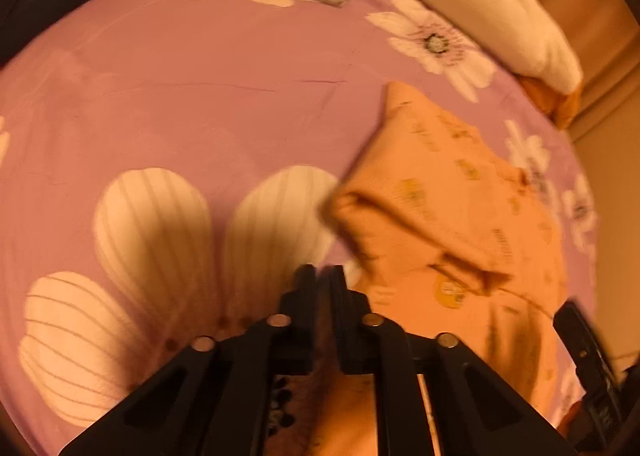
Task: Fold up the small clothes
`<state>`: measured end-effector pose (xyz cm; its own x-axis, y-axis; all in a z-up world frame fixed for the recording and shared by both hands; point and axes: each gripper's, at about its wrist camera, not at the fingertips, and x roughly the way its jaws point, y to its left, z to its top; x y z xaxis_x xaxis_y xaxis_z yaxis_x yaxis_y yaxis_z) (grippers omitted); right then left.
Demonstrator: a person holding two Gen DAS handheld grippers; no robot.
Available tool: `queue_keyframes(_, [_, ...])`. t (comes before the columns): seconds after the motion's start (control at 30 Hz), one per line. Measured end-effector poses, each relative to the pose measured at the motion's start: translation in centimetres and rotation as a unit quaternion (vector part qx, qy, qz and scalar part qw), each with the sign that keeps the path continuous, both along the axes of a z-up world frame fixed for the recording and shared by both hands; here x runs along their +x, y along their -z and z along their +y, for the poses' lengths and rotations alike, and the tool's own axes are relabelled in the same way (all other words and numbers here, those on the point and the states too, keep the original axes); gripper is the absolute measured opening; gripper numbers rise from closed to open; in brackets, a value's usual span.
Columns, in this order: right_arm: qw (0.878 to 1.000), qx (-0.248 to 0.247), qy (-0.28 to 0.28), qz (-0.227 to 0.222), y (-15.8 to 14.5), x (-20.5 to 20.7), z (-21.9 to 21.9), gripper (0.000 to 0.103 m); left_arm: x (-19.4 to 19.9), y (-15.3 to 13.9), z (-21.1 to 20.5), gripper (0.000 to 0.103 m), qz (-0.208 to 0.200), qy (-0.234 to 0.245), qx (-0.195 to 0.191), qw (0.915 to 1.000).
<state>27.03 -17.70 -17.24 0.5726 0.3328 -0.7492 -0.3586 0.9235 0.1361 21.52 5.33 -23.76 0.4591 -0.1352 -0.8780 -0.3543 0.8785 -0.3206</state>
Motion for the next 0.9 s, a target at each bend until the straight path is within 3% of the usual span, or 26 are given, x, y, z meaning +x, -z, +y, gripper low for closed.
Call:
queue_keyframes(0.17, [0.991,-0.100,-0.090,-0.024,1.9,0.5,8.1,0.078,-0.1,0.4,0.3,0.008,0.001,-0.013,-0.024,0.9996])
queue_keyframes(0.23, [0.986,-0.140,-0.069,-0.057,2.6,0.9,9.3,0.069,-0.1,0.5,0.5,0.008,-0.002,-0.007,-0.031,0.9995])
queue_keyframes(0.27, [0.986,-0.149,-0.041,-0.069,2.6,1.5,9.4,0.062,-0.1,0.4,0.6,0.008,-0.002,-0.004,-0.032,0.9995])
queue_keyframes(0.33, [0.995,-0.090,-0.009,-0.034,2.6,3.5,8.3,0.009,-0.2,0.5,1.0,0.008,0.000,-0.008,-0.045,0.9989])
queue_keyframes(0.37, [0.998,-0.054,0.009,-0.015,2.5,4.3,7.4,0.003,-0.3,0.6,1.3,0.008,0.001,-0.013,-0.057,0.9983])
queue_keyframes(0.43, [0.997,0.019,0.079,-0.002,1.6,5.4,4.1,0.008,-0.4,0.8,1.9,0.008,0.003,-0.022,-0.082,0.9964])
queue_keyframes(0.53, [0.986,0.110,0.125,0.020,0.7,5.7,-0.7,0.011,-0.4,0.8,1.9,0.008,0.002,-0.025,-0.089,0.9957])
queue_keyframes(0.6, [0.975,0.133,0.171,0.044,1.1,5.9,-4.1,0.013,-0.4,0.5,1.1,0.008,0.001,-0.017,-0.062,0.9979])
queue_keyframes(0.7, [0.953,0.162,0.243,0.085,3.0,5.8,-9.0,0.026,-0.5,0.0,-0.3,0.008,0.002,-0.003,-0.026,0.9996])
queue_keyframes(0.77, [0.939,0.172,0.275,0.111,4.4,4.8,-11.3,0.026,-0.6,-0.2,-0.7,0.008,0.002,0.001,-0.030,0.9995])
queue_keyframes(0.83, [0.933,0.211,0.268,0.117,4.9,4.0,-12.2,0.024,-0.9,-0.6,-1.0,0.008,0.012,-0.005,-0.045,0.9989])
queue_keyframes(0.9, [0.935,0.208,0.263,0.115,4.4,3.7,-12.0,0.027,-1.4,-1.4,-1.6,0.008,0.000,0.014,-0.053,0.9985])
